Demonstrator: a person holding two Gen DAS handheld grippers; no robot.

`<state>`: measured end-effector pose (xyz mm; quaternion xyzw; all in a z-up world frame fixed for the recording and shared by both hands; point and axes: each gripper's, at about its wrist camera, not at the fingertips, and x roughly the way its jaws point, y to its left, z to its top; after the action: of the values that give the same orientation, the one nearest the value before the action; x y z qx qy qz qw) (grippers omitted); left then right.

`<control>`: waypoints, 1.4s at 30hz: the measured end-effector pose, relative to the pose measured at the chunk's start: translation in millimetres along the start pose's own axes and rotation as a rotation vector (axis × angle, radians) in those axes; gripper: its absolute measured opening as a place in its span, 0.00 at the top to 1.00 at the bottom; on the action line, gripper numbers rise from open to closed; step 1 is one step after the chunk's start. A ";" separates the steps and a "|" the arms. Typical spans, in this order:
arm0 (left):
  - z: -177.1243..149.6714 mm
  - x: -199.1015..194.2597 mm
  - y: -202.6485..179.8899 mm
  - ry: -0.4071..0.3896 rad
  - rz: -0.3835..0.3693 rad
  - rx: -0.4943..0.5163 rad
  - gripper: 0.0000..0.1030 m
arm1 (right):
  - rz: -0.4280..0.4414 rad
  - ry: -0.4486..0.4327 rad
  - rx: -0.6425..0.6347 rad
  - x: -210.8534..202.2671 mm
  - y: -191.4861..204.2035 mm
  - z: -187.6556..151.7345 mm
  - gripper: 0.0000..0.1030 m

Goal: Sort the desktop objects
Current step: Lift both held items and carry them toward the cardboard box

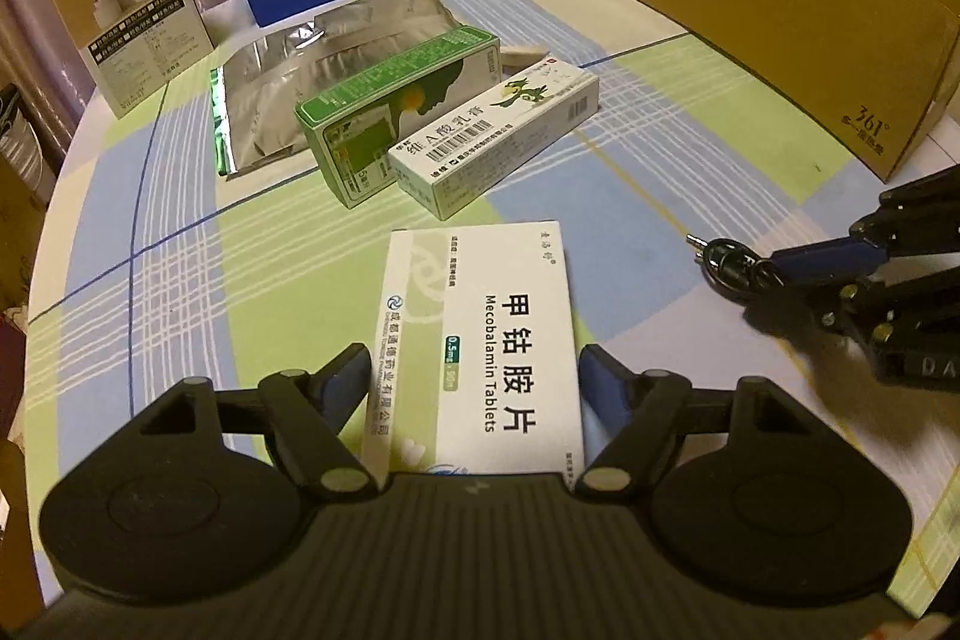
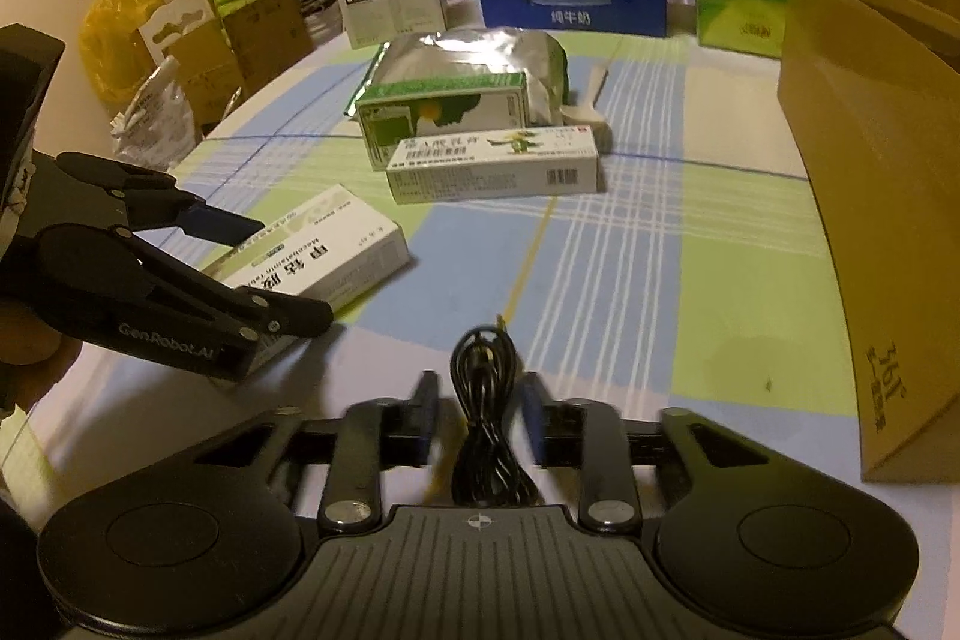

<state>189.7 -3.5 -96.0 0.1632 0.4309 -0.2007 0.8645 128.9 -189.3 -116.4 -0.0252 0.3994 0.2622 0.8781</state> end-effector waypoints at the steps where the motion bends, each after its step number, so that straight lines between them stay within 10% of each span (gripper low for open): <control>1: 0.4 0.5 0.1 0.001 0.000 -0.003 0.30 | -0.001 -0.006 -0.004 1.5 1.2 0.3 0.67; 42: 3.4 -32.2 -19.0 -0.023 -0.007 -0.154 0.35 | -0.120 -0.091 -0.038 -14.1 5.6 -7.9 0.80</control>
<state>165.1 -14.9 -70.0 0.0926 0.4358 -0.1718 0.8786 113.2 -192.7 -110.7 -0.0538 0.3520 0.2173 0.9088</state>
